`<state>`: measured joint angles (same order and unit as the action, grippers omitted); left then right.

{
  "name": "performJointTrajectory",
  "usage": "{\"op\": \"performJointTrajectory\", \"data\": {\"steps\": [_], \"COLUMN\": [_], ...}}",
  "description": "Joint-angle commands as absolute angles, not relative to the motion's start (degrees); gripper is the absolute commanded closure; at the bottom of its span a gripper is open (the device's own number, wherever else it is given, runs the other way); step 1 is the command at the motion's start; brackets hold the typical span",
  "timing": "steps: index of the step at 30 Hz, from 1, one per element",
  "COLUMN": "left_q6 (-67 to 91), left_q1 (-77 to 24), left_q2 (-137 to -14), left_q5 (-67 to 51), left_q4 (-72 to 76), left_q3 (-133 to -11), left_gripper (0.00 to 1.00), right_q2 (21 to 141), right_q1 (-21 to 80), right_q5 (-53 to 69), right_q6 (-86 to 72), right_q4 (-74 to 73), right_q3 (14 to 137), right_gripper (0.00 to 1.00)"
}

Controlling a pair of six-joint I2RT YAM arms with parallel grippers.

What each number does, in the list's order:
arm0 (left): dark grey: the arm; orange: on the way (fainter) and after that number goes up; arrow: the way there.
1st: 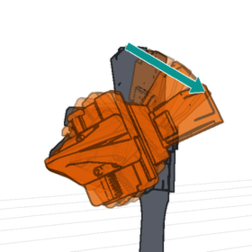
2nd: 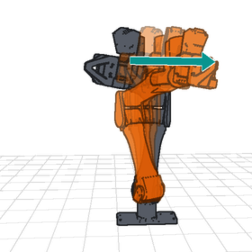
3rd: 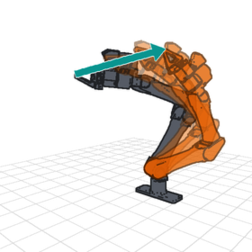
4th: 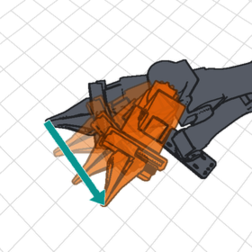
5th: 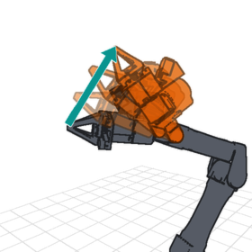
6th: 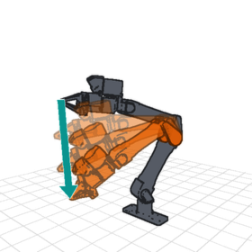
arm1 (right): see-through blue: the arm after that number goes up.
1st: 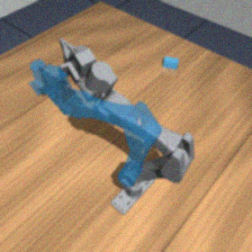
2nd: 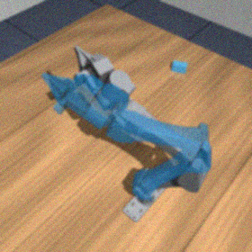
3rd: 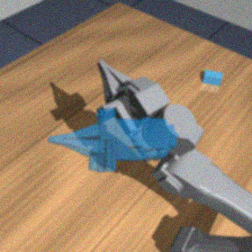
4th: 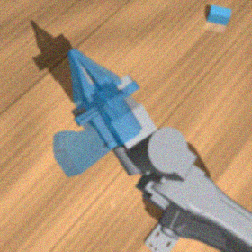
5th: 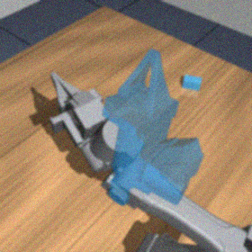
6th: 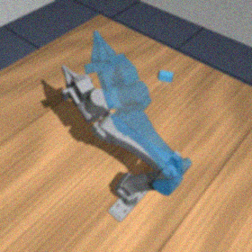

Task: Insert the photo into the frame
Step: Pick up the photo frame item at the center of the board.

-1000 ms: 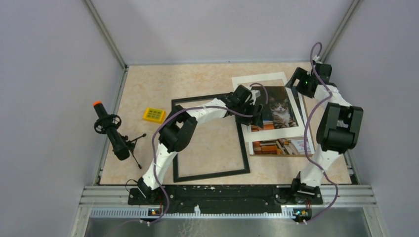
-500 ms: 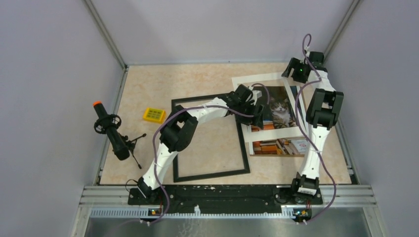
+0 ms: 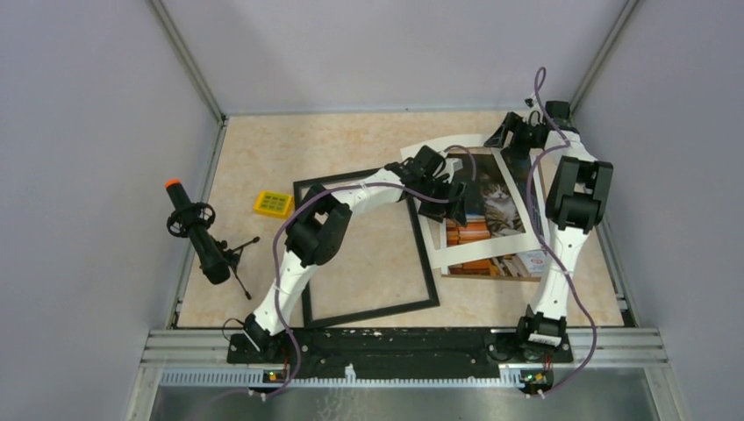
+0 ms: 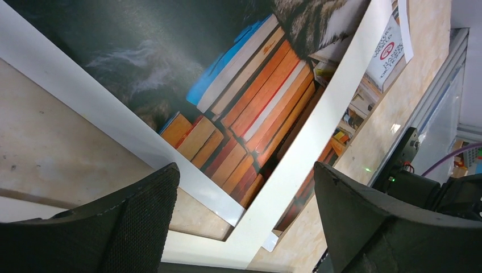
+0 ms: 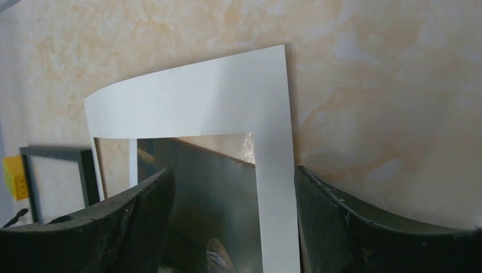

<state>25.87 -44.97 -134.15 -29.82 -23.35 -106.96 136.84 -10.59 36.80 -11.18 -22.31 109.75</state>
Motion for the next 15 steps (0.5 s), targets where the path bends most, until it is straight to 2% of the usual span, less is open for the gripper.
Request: {"op": "performJointTrajectory", "data": {"steps": [1, 9, 15], "left_q6": [23.7, 24.1, 24.0], "left_q1": [-44.5, -43.8, -43.4], "left_q2": [-141.0, -142.0, -141.3], "left_q5": [-26.9, -28.2, -28.0], "left_q4": [-29.8, -29.1, -28.4], "left_q3": [-108.1, -108.2, -107.5], "left_gripper": [0.07, 0.06, 0.06], "right_q2": [135.2, 126.4, 119.5], "right_q1": [-11.1, -12.1, -12.3], "right_q5": [46.8, 56.3, 56.8], "right_q6": [-15.5, -28.9, -34.4], "right_q4": [-27.6, -7.7, -0.5], "right_q3": [106.1, 87.9, 78.0], "right_gripper": [0.25, 0.24, 0.24]}}
